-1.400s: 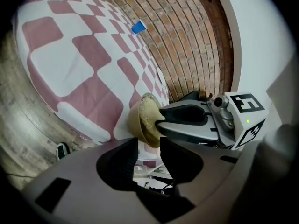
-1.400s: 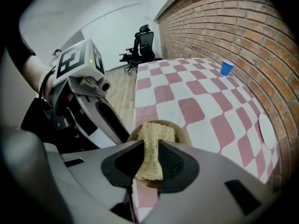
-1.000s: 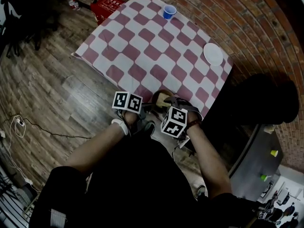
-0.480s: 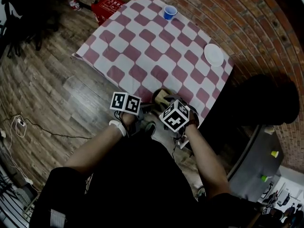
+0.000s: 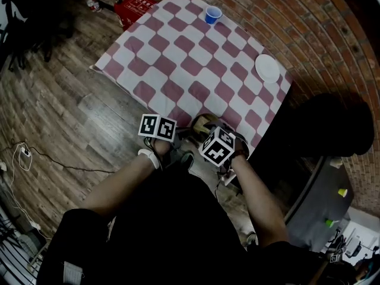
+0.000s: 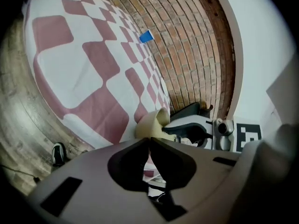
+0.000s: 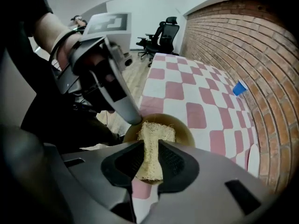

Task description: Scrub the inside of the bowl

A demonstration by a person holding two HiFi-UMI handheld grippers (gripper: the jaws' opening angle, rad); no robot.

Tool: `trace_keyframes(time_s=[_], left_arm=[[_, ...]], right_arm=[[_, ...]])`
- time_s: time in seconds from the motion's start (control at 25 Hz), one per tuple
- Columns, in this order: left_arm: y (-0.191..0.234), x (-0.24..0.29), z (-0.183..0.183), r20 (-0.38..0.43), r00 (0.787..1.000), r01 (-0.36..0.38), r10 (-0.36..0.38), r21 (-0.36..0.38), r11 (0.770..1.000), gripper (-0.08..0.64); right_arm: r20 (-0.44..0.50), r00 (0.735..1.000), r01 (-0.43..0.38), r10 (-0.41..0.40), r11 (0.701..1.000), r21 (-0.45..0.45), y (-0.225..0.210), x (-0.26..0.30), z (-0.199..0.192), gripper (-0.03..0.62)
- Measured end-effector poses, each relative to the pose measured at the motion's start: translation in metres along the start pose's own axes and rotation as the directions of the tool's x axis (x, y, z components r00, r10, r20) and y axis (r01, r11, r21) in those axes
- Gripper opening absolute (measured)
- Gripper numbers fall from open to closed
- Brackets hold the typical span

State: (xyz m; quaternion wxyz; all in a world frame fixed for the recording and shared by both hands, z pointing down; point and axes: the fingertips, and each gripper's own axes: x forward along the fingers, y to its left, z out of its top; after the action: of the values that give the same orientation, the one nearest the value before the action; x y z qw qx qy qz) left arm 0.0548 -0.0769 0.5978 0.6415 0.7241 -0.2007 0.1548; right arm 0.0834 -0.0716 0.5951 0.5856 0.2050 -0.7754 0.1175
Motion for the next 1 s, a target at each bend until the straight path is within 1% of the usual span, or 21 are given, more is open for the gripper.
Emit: trace_keyframes(time_s=[0.16,0.28,0.36,0.44,0.56,0.6,0.68,0.76,0.84,0.92,1.0], left_arm=[[0.000,-0.011,0.020,0.033,0.999,0.015,-0.014,-0.015,1.000,0.031],[-0.001,-0.015,0.022,0.029,0.999,0.016,-0.017,0.003,1.000,0.032],[-0.004,-0.013,0.013,0.008,1.000,0.021,-0.021,0.023,1.000,0.034],[-0.008,-0.008,0.000,-0.018,0.999,0.030,-0.029,0.036,0.999,0.037],[-0.010,0.004,-0.016,-0.050,0.998,0.029,-0.028,0.032,0.999,0.055],[-0.011,0.007,-0.019,-0.054,0.998,0.027,-0.026,0.028,0.999,0.057],[-0.010,0.012,-0.021,-0.043,0.999,0.023,-0.023,0.009,1.000,0.057],[-0.007,0.013,-0.020,-0.016,0.999,0.028,-0.028,-0.025,0.999,0.057],[-0.006,0.013,-0.017,-0.001,0.999,0.043,-0.043,-0.053,0.998,0.054],[-0.005,0.010,-0.012,0.006,0.999,0.049,-0.049,-0.055,0.997,0.046],[-0.005,0.007,-0.004,0.019,0.998,0.054,-0.053,-0.048,0.997,0.035]], right_arm=[[-0.016,1.000,-0.001,0.000,0.998,-0.066,0.007,0.002,-0.003,0.103],[-0.009,1.000,0.005,-0.005,0.999,-0.054,0.004,0.001,-0.001,0.103],[0.010,1.000,0.000,0.000,1.000,0.004,0.000,0.000,0.002,0.103],[0.039,0.999,-0.019,0.016,0.995,0.097,-0.005,-0.001,0.006,0.103],[0.081,0.996,-0.056,0.039,0.972,0.228,-0.012,-0.003,0.010,0.103],[0.090,0.995,-0.064,0.043,0.965,0.255,-0.013,-0.003,0.011,0.103],[0.103,0.993,-0.076,0.050,0.958,0.276,-0.015,-0.004,0.011,0.103],[0.109,0.993,-0.080,0.053,0.962,0.260,-0.014,-0.004,0.012,0.103],[0.098,0.994,-0.068,0.048,0.973,0.218,-0.012,-0.004,0.009,0.103],[0.065,0.998,-0.036,0.027,0.989,0.141,-0.010,-0.003,0.004,0.103],[0.027,1.000,-0.004,0.003,0.999,0.037,-0.008,-0.002,-0.002,0.103]])
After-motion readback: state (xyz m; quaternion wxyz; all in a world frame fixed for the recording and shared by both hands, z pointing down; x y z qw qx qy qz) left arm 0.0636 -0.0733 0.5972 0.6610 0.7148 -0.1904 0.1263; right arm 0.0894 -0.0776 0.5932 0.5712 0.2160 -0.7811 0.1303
